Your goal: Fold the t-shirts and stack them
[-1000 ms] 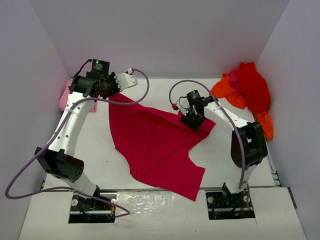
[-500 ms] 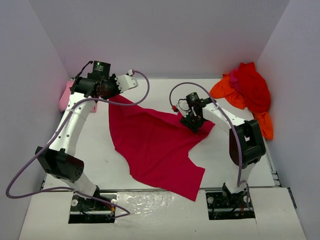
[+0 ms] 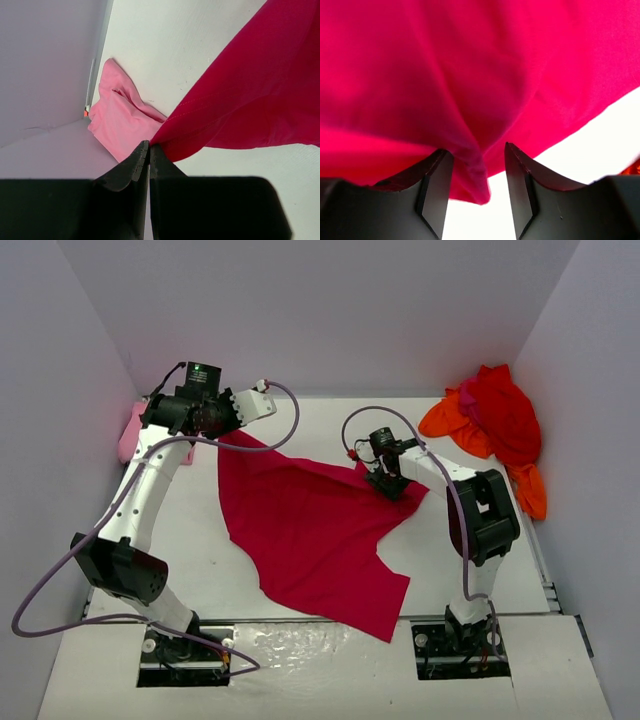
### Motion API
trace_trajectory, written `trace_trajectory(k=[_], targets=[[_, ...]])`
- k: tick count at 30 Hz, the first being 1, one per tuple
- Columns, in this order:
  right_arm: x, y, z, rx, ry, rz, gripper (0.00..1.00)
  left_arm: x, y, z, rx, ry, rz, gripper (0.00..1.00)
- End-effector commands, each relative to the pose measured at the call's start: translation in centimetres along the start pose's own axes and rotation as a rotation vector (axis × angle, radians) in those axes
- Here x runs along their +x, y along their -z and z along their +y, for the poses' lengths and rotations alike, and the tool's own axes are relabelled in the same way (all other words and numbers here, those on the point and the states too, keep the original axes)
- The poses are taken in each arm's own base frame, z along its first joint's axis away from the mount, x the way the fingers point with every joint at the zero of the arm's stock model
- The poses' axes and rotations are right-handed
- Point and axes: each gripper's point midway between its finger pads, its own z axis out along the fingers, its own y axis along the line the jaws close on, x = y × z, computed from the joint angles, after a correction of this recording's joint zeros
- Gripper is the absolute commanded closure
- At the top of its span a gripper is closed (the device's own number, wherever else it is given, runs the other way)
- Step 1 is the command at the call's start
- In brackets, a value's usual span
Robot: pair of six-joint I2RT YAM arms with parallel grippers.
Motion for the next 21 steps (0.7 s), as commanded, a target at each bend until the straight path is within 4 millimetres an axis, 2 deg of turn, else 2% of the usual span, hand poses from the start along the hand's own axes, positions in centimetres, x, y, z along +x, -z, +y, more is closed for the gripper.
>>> trace_trajectory(k=[1,6,8,12,16,21], targets=[[-1.2,0.8,-4.3,0.178,-0.090,-0.024,0.60,-1.5,3.5,2.2,-0.099,-0.012,-0.073,1.00],[-0.9,1.1,-6.6,0.256,-0.154,-0.014,0.75,-1.6,4.0,2.5,-0.112,-0.016,-0.071,1.00],[-0.7,1.5,-7.0,0.249,-0.170,-0.019,0.76,-1.5,4.4,2.8,-0.123,-0.019,-0.068,1.00],[-0.2,1.6,-5.9,0.149,-0.160,-0.032,0.74,-1.1,4.7,3.0,-0.127,-0.012,-0.065,1.00],[0.5,1.0,-3.9,0.057,-0.133,-0.014,0.73,-1.0,4.8,3.2,-0.131,-0.009,-0.063,1.00],[1.2,0.8,-3.0,0.017,-0.119,0.009,0.71,-0.9,4.9,3.3,-0.137,-0.008,-0.059,1.00]])
